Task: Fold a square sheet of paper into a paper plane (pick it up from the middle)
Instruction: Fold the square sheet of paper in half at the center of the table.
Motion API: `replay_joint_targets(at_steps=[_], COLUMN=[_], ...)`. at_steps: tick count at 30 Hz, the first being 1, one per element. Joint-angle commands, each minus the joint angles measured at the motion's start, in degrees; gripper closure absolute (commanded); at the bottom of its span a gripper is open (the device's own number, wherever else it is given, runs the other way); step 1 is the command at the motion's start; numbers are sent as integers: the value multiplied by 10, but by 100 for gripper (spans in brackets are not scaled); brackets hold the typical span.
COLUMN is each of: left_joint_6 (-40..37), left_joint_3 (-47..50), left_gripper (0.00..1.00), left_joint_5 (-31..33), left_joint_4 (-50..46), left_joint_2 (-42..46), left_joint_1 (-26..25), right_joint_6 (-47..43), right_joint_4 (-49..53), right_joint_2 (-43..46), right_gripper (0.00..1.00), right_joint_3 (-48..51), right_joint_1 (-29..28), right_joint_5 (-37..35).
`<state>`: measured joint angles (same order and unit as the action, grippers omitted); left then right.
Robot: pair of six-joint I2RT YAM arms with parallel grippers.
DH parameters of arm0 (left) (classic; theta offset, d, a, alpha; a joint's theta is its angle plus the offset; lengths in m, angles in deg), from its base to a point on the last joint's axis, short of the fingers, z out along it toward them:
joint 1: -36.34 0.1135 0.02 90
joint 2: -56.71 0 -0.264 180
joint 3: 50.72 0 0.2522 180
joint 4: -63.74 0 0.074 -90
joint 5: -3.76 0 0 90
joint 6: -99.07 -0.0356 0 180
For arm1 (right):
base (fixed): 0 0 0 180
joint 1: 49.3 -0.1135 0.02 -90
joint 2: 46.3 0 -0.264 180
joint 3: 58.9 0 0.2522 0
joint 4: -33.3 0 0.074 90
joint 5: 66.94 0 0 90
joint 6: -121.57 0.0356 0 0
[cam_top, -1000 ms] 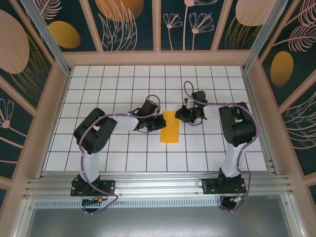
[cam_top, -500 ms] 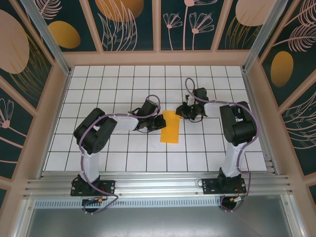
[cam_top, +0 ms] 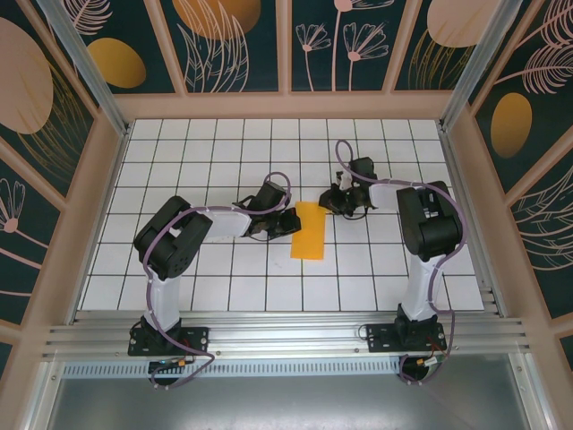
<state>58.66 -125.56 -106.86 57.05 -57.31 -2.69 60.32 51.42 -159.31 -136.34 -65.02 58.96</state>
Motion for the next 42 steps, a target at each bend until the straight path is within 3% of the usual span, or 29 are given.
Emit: replay_joint_targets(at_steps=[1, 14, 24, 33, 42], left_joint_6=[-13, -13, -13, -14, -12], left_joint_3=[17, 16, 16, 15, 16], left_gripper=[100, 100, 100, 100, 100], left_joint_5=[34, 34, 34, 32, 33], left_joint_4=[-67, -68, -67, -66, -65], left_joint_2=[-26, -26, -26, -28, -25], left_joint_1=[-3, -3, -3, -3, -3], right_joint_6=[-15, -13, -15, -3, -2], right_joint_4=[20, 42, 56, 37, 75], right_joint_2=[-11, -46, -22, -59, -48], right_gripper=[86, 86, 86, 86, 85], right_joint_3=[-30, -28, -63, -33, -70], right_joint_1=[1, 1, 2, 2, 2], right_joint_5=[-6, -50, -25, -47, -52])
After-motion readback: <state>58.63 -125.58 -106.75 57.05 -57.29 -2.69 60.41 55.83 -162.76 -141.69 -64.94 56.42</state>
